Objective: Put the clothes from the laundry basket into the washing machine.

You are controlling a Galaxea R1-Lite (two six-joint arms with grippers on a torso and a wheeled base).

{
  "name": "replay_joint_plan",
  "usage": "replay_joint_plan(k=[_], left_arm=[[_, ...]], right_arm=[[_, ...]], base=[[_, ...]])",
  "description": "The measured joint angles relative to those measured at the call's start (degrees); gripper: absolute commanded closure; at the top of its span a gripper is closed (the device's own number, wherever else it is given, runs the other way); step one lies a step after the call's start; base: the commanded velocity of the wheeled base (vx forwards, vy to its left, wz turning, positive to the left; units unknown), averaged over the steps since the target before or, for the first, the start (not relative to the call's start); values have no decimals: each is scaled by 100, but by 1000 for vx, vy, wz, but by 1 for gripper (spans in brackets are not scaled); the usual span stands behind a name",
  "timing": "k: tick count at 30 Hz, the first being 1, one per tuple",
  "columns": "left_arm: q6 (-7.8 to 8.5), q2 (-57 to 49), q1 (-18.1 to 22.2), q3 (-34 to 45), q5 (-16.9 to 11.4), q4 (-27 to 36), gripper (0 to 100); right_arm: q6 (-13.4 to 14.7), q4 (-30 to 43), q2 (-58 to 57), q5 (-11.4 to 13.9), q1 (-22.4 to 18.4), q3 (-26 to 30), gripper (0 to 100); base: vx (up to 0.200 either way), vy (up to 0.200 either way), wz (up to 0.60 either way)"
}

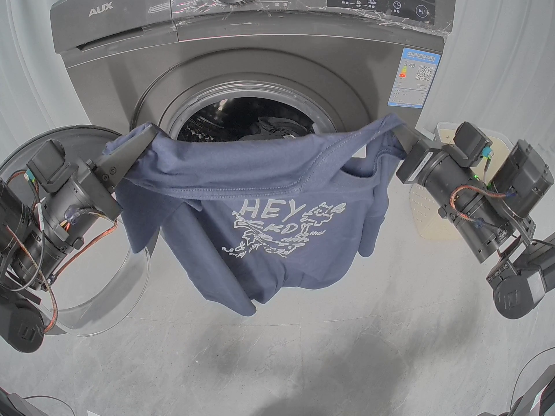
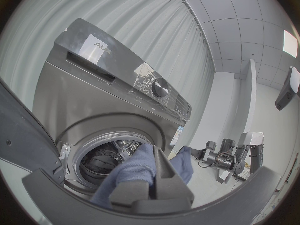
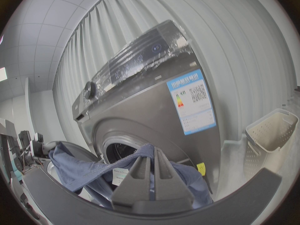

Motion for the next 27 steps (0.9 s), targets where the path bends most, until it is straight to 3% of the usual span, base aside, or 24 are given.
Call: replay_joint_plan(k=[11, 17, 27], left_arm=[[20, -43, 173, 93, -13, 4, 100], [20, -52, 179, 116, -13, 6, 100], [16, -79, 201, 44, -13, 9, 100]], right_arm=[[7, -22, -57, -11, 34, -177, 100], [5, -11, -55, -211, 102, -165, 100], [16, -11, -55, -230, 157, -154, 100]], base=[[0, 0, 0], [0, 0, 0], [0, 0, 0]])
